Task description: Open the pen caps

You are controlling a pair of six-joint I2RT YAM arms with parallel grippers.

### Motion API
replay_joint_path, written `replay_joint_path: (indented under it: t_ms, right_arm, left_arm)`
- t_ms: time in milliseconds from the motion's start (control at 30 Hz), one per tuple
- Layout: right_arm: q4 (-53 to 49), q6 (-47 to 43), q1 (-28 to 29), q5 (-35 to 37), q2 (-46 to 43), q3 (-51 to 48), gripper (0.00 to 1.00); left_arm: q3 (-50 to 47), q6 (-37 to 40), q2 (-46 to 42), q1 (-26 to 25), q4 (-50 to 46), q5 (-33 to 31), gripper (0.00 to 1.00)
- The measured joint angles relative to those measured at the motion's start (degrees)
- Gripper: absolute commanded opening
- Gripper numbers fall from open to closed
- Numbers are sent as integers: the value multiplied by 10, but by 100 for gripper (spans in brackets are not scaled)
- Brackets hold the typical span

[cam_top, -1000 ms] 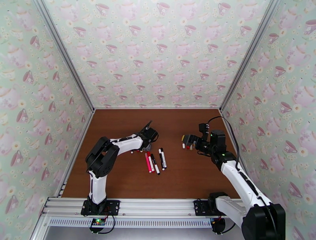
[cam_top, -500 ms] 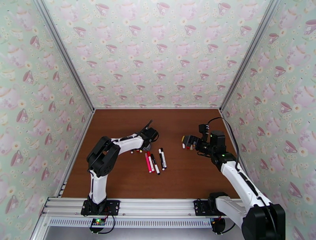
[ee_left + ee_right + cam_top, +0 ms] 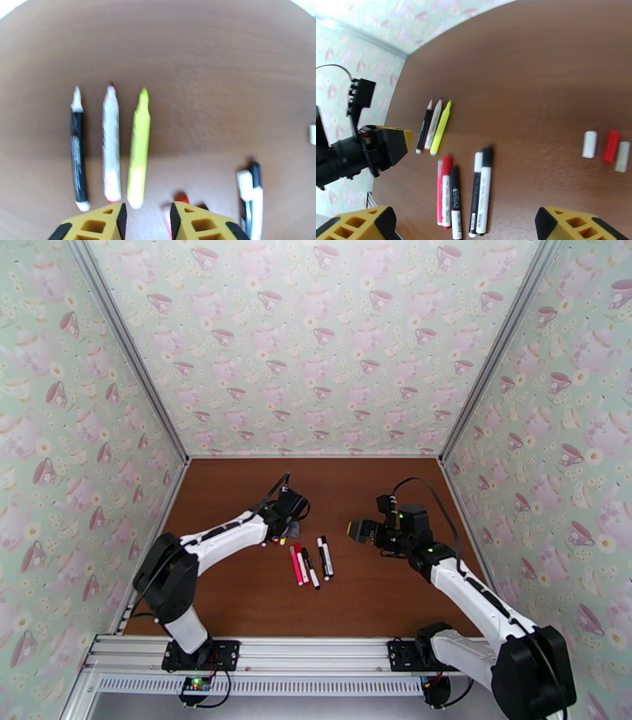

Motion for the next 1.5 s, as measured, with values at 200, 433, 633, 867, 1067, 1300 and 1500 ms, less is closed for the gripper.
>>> replay_joint_path:
  t_ms: [200, 433, 633, 867, 1067, 1300, 1500]
  right_arm:
    - [4, 1, 43, 8, 18, 0, 100]
    - [12, 2, 65, 18, 35, 0, 100]
    - [22, 4, 68, 19, 35, -7, 100]
    - [25, 4, 68, 29, 35, -8, 100]
    - [31, 4, 68, 29, 35, -8, 100]
    - [33, 4, 68, 29, 35, -8, 100]
    - [33, 7, 68, 29, 35, -8, 100]
  left_arm:
    - [-55, -64, -22, -19, -2, 57, 37]
    - [-82, -116, -22, -33, 7, 113, 37]
    - [-85, -136, -17, -34, 24, 123, 33]
    - [-93, -145, 10, -35, 43, 128, 30]
    - [-95, -148, 16, -36, 45, 129, 27]
    - [-95, -148, 30, -36, 51, 129, 26]
    - [-95, -146, 41, -36, 49, 129, 26]
